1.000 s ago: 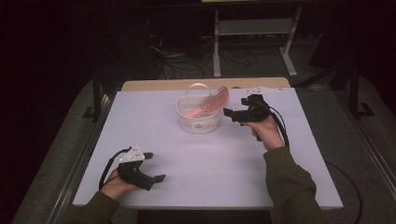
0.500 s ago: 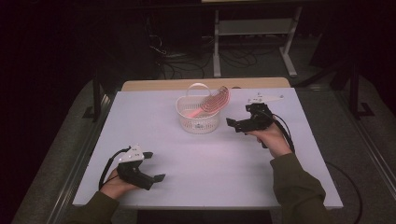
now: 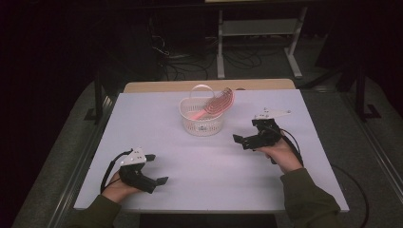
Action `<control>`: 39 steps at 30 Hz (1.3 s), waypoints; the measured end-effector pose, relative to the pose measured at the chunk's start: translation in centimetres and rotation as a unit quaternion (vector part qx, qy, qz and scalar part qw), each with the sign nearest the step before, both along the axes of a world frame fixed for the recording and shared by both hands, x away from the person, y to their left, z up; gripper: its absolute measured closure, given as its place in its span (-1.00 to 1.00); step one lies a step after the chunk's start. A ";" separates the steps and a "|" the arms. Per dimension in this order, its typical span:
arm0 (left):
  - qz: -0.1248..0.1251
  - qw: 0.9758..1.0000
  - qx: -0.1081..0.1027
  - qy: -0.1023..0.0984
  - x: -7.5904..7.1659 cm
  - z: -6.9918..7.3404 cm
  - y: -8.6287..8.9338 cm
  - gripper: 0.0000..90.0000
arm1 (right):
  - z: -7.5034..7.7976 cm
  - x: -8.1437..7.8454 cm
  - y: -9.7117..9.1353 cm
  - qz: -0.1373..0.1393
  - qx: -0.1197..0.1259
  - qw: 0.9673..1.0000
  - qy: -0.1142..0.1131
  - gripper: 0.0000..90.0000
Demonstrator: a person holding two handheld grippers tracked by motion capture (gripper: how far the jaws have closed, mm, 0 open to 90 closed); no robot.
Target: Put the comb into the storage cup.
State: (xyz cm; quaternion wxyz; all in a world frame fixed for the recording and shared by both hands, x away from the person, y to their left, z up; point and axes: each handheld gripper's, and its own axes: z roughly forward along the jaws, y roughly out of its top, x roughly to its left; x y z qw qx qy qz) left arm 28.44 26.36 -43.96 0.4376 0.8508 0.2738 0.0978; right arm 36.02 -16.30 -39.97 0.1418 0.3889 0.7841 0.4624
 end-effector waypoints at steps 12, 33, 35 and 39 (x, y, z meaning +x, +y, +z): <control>0.001 1.000 0.001 -0.001 0.0 0.0 -0.1 -1.00 | -1.5 -2.9 -0.6 0.013 -0.013 1.000 0.009 -1.00; 0.004 1.000 -0.001 -0.001 0.0 0.1 0.0 -1.00 | -4.1 -7.0 -2.6 0.024 -0.034 0.999 0.028 -1.00; 0.004 1.000 -0.002 -0.001 0.0 0.1 0.0 -1.00 | -4.4 -7.3 -2.9 0.024 -0.035 0.999 0.027 -1.00; 0.005 1.000 -0.002 -0.001 0.0 0.1 0.1 -1.00 | -4.7 -7.7 -3.3 0.026 -0.036 0.999 0.030 -1.00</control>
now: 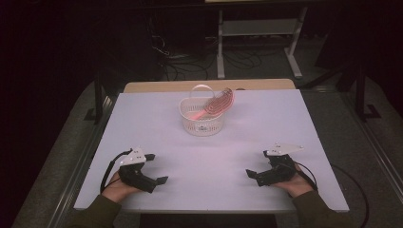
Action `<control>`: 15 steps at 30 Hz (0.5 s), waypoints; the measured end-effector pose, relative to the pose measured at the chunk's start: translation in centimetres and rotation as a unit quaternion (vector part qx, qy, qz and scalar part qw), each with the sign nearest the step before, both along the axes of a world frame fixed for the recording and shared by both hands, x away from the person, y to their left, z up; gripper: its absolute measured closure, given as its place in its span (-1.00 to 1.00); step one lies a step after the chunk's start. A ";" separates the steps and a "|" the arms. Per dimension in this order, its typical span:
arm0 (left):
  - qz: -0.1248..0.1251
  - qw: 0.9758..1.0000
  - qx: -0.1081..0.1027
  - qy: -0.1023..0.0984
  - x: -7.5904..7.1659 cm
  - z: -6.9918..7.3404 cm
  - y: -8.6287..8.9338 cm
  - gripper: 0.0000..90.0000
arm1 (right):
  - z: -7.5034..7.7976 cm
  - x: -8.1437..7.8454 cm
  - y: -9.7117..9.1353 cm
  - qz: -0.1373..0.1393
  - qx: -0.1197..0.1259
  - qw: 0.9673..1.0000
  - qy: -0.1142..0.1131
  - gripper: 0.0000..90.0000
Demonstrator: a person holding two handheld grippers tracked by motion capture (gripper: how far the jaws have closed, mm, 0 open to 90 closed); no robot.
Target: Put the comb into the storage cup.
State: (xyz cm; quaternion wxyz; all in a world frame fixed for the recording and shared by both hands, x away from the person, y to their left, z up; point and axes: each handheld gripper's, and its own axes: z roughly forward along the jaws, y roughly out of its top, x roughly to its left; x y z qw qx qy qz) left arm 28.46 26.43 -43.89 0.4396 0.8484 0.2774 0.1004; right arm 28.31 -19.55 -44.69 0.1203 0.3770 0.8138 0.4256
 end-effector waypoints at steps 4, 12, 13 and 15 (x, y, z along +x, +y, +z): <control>0.000 1.000 0.000 0.000 0.0 0.0 0.0 -1.00 | -0.2 -0.3 -0.4 -0.001 -0.003 1.000 0.001 -1.00; 0.002 1.000 -0.002 0.001 0.1 -0.1 0.1 -1.00 | -0.5 -0.3 -0.6 -0.002 -0.012 1.000 0.005 -1.00; 0.002 1.000 -0.002 0.001 0.1 -0.1 0.1 -1.00 | -0.5 -0.3 -0.5 -0.001 -0.014 1.000 0.006 -1.00; 0.002 1.000 -0.002 0.002 0.1 -0.1 0.1 -1.00 | -0.6 -0.3 -0.4 0.000 -0.018 1.000 0.006 -1.00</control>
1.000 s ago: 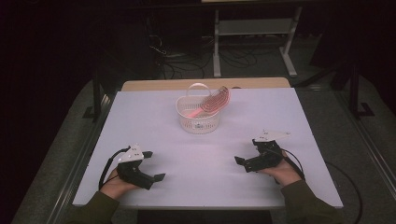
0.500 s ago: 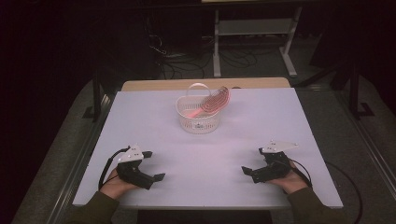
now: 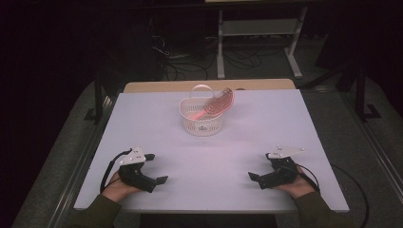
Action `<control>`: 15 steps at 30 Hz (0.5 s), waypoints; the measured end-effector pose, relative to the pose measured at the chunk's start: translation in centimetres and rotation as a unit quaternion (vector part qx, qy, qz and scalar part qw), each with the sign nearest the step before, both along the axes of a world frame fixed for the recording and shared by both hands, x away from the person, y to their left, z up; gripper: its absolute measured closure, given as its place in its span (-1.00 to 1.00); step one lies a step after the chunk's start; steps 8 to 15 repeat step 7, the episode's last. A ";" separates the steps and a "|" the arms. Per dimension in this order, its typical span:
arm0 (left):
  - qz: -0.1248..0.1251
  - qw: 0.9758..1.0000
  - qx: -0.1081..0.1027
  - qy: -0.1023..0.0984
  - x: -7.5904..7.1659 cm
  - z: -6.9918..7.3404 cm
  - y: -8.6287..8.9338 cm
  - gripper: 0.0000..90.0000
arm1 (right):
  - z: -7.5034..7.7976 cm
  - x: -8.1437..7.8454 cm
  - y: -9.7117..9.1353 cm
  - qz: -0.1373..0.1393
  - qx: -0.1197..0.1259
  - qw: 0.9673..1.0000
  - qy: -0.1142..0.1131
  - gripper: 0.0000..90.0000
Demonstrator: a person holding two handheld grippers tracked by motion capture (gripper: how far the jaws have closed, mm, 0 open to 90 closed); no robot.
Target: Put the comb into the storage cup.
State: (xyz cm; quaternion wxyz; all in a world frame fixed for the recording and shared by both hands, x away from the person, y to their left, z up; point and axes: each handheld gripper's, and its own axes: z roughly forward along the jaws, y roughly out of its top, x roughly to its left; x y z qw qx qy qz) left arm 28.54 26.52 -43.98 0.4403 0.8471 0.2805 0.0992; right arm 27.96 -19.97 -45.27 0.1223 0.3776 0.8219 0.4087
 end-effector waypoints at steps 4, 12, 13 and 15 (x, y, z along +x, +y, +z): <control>0.000 1.000 0.002 0.001 0.1 -0.1 0.0 -1.00 | -0.1 0.0 0.1 0.003 -0.006 1.000 -0.001 -1.00; 0.000 1.000 0.004 0.004 0.2 -0.1 0.0 -1.00 | -0.1 0.0 0.1 0.003 -0.007 1.000 0.001 -1.00; 0.000 1.000 0.004 0.004 0.2 -0.1 0.0 -1.00 | -0.1 0.0 0.1 0.003 -0.007 1.000 0.001 -1.00; 0.000 1.000 0.004 0.004 0.2 -0.1 0.0 -1.00 | -0.1 0.0 0.1 0.003 -0.007 1.000 0.001 -1.00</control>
